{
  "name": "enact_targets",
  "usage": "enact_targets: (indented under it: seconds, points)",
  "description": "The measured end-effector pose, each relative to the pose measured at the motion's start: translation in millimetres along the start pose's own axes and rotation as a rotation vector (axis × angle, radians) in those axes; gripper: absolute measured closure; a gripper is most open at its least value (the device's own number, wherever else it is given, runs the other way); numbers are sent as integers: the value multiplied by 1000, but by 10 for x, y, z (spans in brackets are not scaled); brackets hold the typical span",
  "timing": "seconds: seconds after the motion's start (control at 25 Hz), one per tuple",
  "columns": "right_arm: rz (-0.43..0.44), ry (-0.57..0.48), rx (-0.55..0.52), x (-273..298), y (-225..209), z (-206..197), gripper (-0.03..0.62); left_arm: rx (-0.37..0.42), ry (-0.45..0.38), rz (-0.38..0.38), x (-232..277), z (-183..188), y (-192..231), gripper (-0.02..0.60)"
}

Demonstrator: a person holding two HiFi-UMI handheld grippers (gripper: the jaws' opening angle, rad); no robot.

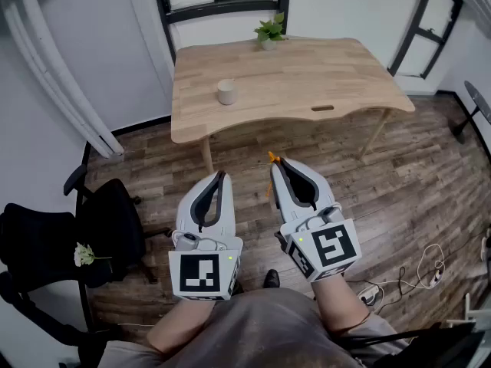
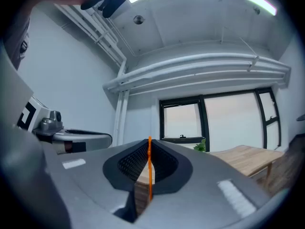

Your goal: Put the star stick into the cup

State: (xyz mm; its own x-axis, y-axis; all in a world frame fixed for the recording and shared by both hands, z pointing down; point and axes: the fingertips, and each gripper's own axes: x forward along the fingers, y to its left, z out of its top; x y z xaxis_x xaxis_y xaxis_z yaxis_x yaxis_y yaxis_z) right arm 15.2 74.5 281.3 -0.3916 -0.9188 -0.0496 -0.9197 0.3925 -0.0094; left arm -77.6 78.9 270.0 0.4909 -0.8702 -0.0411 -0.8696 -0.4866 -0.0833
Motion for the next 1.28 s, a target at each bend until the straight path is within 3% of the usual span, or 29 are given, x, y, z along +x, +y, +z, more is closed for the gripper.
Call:
enact_targets:
  seconds: [0.8,1.28]
  points:
    - [72,-40,64,-210,-709,-48,551,29,30,40,433,-105,-589,581]
    - [100,17,107,278,-853,-365,549,5,82,74,829,-402,-270,581]
